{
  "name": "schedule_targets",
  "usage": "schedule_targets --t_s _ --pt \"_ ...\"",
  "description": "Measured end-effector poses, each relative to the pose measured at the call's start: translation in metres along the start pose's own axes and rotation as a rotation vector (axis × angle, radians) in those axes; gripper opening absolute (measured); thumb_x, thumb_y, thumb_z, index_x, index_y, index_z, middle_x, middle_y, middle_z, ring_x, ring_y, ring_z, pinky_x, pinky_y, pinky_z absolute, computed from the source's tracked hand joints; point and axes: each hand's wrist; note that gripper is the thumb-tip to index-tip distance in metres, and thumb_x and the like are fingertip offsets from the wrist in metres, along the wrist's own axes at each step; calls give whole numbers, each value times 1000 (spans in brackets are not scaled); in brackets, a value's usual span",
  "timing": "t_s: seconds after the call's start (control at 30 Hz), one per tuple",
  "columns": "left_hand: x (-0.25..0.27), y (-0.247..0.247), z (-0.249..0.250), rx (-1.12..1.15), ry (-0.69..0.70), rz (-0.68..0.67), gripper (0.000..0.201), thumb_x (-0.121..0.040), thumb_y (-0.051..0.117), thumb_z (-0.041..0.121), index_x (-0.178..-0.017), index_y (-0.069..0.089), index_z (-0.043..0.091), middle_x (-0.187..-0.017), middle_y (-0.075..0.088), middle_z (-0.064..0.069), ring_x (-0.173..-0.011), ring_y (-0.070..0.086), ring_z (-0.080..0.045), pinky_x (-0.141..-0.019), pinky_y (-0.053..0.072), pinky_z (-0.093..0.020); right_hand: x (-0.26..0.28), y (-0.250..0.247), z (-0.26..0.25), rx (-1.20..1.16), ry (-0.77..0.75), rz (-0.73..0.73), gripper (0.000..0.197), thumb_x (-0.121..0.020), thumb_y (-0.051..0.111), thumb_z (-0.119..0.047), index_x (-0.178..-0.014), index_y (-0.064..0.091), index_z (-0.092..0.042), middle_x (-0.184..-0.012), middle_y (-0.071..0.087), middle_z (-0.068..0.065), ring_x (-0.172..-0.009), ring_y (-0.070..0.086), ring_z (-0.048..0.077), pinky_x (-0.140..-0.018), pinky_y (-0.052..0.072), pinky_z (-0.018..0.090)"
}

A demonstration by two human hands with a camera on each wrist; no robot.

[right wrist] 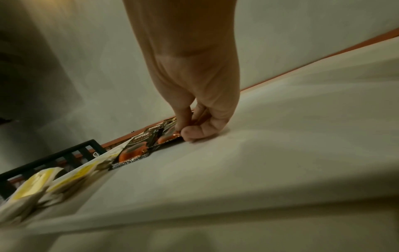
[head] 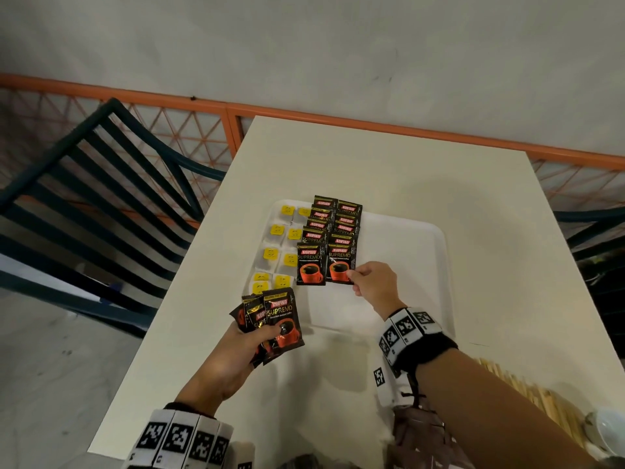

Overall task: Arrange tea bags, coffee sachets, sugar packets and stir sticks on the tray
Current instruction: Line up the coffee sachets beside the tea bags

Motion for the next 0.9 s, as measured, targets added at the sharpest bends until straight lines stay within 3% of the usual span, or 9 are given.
schedule_targets --t_s 0.13,0.23,0.37,0.43,0.53,0.63,0.77,0.83,0.9 --pt "-1 4 0 -2 -2 0 32 -84 57 -4 -109 58 17 -99 70 -8 -88 67 -21 -68 52 -28 -1 2 2 -6 2 27 28 -81 68 -9 -66 45 -16 -64 59 11 -52 54 22 -70 54 42" --pt "-3 7 -1 -4 -8 -7 37 -83 59 -3 -117 57 12 -104 69 -12 -94 67 -25 -73 52 -32 0 4 6 20 -15 51 24 -81 69 -12 -73 46 -14 -84 63 19 -63 57 26 -67 52 36" --pt "-5 10 1 35 12 -23 39 -83 59 -3 -118 57 12 -101 71 -10 -92 68 -24 -74 54 -33 16 2 0 109 -68 32 17 -86 64 -22 -86 52 -10 -77 57 2 -66 53 12 -54 39 15" --pt "-6 12 2 51 30 -36 38 -82 59 -2 -118 58 12 -100 72 -8 -91 69 -23 -72 55 -32 31 3 -7 119 -88 -64 17 -89 58 -29 -88 55 -12 -78 57 0 -69 54 13 -57 41 17" --pt "-7 13 3 66 55 -18 43 -79 63 1 -120 56 13 -107 70 -11 -97 67 -25 -78 55 -36 57 2 -17 70 -75 -419 25 -94 49 -37 -93 59 -14 -81 63 0 -65 58 12 -57 45 21" --pt "-8 12 3 57 78 -19 51 -74 66 8 -123 55 11 -113 67 -15 -101 66 -29 -81 54 -37 78 1 -20 -51 -59 -698 22 -94 51 -31 -98 61 -12 -88 65 0 -67 61 10 -55 45 18" --pt "-8 11 2 66 69 -30 32 -85 58 4 -116 60 11 -103 72 -12 -94 68 -26 -74 55 -33 83 4 -18 -157 -49 -698 2 -89 59 -12 -90 61 -12 -81 65 4 -65 60 10 -58 48 17" --pt "-7 10 3 60 52 -44 28 -87 52 1 -111 61 12 -98 73 -10 -93 67 -27 -73 53 -33 81 6 -16 -156 -35 -661 4 -89 59 -11 -90 63 -12 -79 64 4 -65 59 10 -61 50 17" --pt "-5 9 3 41 47 -54 28 -86 47 -3 -104 63 13 -87 74 -5 -84 69 -22 -68 52 -30 78 9 -13 -210 -12 -627 14 -91 56 -10 -101 64 -5 -85 64 7 -68 59 11 -67 53 18"
Point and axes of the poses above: each hand's wrist, its own x-axis away from the middle knuckle, its own y-axis out of the palm, z = x × y
